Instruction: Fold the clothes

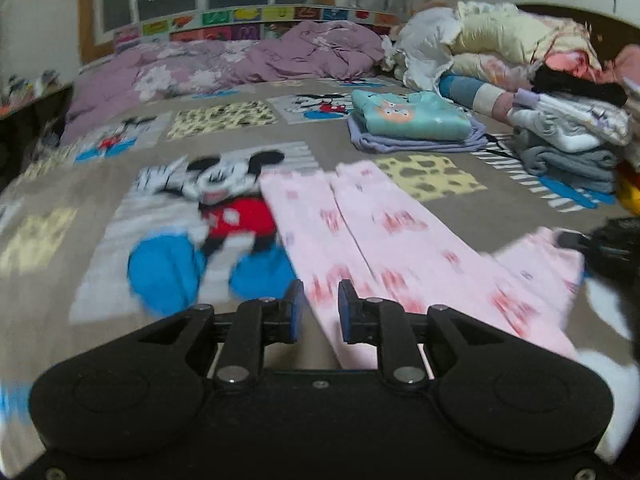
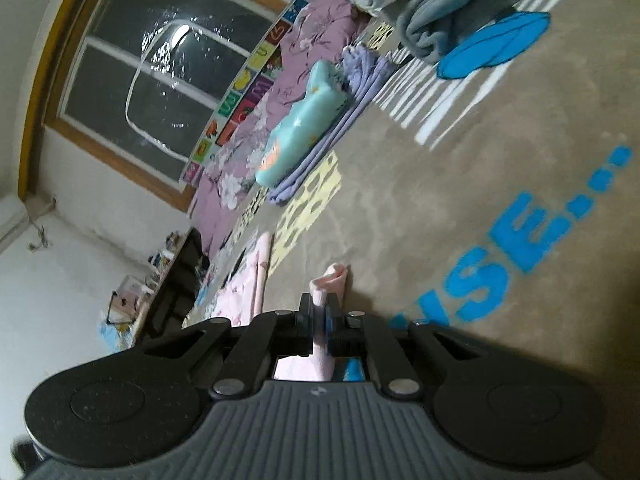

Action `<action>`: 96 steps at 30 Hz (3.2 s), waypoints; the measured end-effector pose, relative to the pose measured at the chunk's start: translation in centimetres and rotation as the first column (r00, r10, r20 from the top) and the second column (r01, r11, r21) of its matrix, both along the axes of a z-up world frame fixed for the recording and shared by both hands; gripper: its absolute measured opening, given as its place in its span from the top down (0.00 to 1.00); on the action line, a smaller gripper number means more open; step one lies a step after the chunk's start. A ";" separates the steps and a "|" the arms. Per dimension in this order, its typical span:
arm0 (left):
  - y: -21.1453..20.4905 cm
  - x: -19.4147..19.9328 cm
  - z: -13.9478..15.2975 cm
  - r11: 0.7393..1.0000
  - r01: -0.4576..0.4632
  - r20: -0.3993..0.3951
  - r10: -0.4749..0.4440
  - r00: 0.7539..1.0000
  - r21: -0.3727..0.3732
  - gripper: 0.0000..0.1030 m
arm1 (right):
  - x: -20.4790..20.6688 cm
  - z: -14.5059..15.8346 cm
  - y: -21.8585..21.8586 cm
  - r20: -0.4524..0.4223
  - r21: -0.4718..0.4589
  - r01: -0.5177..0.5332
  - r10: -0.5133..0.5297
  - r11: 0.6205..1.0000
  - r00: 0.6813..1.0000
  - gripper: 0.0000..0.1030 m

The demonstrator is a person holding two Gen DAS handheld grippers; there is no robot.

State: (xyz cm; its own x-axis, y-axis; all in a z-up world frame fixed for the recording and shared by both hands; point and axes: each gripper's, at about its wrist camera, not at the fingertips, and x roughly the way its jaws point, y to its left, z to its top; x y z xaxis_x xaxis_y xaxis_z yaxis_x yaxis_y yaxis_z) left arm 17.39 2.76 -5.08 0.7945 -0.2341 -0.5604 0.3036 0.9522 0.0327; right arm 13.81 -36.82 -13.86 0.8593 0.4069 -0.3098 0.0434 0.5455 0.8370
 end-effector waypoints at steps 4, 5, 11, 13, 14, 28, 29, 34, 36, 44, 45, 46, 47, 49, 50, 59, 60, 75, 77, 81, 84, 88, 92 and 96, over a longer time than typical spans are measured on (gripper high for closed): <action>-1.9 6.8 -0.5 0.995 0.019 -0.022 -0.017 1.000 0.096 0.84 | 0.4 -0.2 -0.2 -0.012 0.020 -0.009 0.010 1.000 1.000 0.91; -2.1 8.1 -1.0 0.994 0.019 -0.033 -0.015 0.999 0.105 0.84 | 0.5 -0.3 -0.3 -0.016 0.032 -0.009 0.010 0.999 1.000 0.91; -2.4 14.5 -4.0 0.998 -0.018 -0.122 0.026 0.992 0.068 0.84 | 0.8 -0.5 -0.4 -0.030 0.047 -0.017 0.018 0.999 0.999 0.92; -2.4 14.9 -3.9 0.997 -0.012 -0.122 0.020 0.992 0.073 0.84 | 0.9 -0.6 -0.4 -0.034 0.047 -0.019 0.021 0.999 0.999 0.92; -2.4 14.8 -3.3 0.997 -0.009 -0.112 0.018 0.994 0.078 0.84 | 1.0 -0.6 -0.4 -0.035 0.046 -0.020 0.022 0.999 0.999 0.93; -2.2 22.3 -3.1 0.996 -0.068 -0.164 0.075 0.984 0.051 0.83 | 0.9 -0.7 -0.3 -0.032 0.021 -0.017 0.018 1.000 0.999 0.95; -2.0 21.3 -2.5 0.997 -0.059 -0.144 0.065 0.987 0.049 0.83 | 0.9 -0.7 -0.3 -0.031 0.021 -0.017 0.018 1.000 0.999 0.95; -1.4 14.2 -0.6 0.999 0.004 -0.073 0.000 0.997 0.054 0.83 | 0.8 -0.7 -0.3 -0.031 0.018 -0.016 0.017 1.000 0.999 0.95; -1.6 10.9 -0.8 0.998 0.039 -0.077 -0.036 0.996 0.048 0.83 | 0.8 -0.6 -0.3 -0.029 0.015 -0.016 0.016 1.000 0.999 0.95; -1.7 5.4 -2.2 0.999 0.037 -0.048 -0.037 0.998 -0.005 0.79 | 0.2 -0.6 -0.6 0.020 0.030 -0.011 0.011 0.999 1.000 0.93; -1.2 4.5 -1.6 0.999 0.029 -0.034 -0.030 0.999 -0.043 0.66 | 0.0 -0.6 -0.7 0.031 0.033 -0.011 0.010 0.999 0.999 0.91; -0.6 3.3 -1.1 0.998 0.010 -0.022 -0.011 1.000 -0.068 0.53 | -0.1 -0.5 -0.7 0.041 0.035 -0.011 0.010 0.999 0.999 0.90; 0.0 1.8 -0.7 0.997 -0.012 0.000 0.012 1.000 -0.080 0.53 | -0.2 -0.5 -0.7 0.047 0.033 -0.013 0.012 0.999 0.999 0.90; 0.6 -0.6 -0.8 0.996 0.006 0.015 -0.005 1.000 -0.085 0.53 | -0.3 -0.4 -0.8 0.059 0.033 -0.017 0.015 0.999 0.998 0.90; 0.8 -1.9 -0.9 0.996 0.026 0.022 -0.024 0.999 -0.082 0.53 | -0.4 -0.4 -0.8 0.061 0.037 -0.017 0.015 0.999 0.998 0.90; 1.1 -9.0 -1.6 0.920 0.382 0.088 -0.375 0.923 -0.082 0.43 | -0.3 -0.1 -0.8 -0.013 0.064 0.009 -0.008 0.998 1.000 0.94; 0.8 -9.3 -1.9 0.912 0.403 0.081 -0.397 0.914 -0.074 0.43 | -0.4 0.2 -0.7 -0.018 0.068 0.020 -0.019 0.997 1.000 0.94; -0.5 -10.9 -5.4 0.871 0.487 0.032 -0.489 0.872 0.057 0.43 | 4.1 11.5 5.8 0.039 -0.032 -0.010 0.011 0.999 0.999 0.94; 0.1 -10.7 -5.4 0.879 0.477 0.030 -0.477 0.878 0.029 0.43 | 5.0 12.8 7.0 0.049 -0.045 -0.022 0.024 0.999 0.999 0.94; 1.0 -10.2 -5.2 0.874 0.484 0.051 -0.482 0.875 -0.037 0.43 | 6.9 14.4 9.2 0.048 -0.086 -0.038 0.042 0.996 0.998 0.94; 0.9 -10.1 -5.3 0.869 0.492 0.048 -0.490 0.870 -0.051 0.43 | 8.4 14.9 10.5 0.036 -0.100 -0.032 0.036 0.994 0.999 0.94; 0.9 -10.0 -5.5 0.859 0.509 0.035 -0.507 0.861 -0.061 0.43 | 10.0 14.9 11.9 0.014 -0.107 -0.026 0.027 0.994 1.000 0.94; 1.3 -9.7 -5.6 0.852 0.515 0.025 -0.515 0.857 -0.098 0.43 | 11.9 14.8 13.3 -0.007 -0.124 -0.016 0.015 0.992 1.000 0.94; 1.8 -9.4 -5.6 0.847 0.515 0.010 -0.518 0.855 -0.134 0.43 | 13.8 14.6 14.9 -0.018 -0.155 -0.029 0.027 0.988 0.999 0.94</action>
State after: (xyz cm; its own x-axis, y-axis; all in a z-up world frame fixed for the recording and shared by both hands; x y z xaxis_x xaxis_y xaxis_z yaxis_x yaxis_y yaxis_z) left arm 7.97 4.59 -10.68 0.5247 -0.6774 -0.5156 0.7519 0.6527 -0.0924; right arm 27.62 -21.95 0.79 0.8430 0.3765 -0.3841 0.0387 0.6698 0.7416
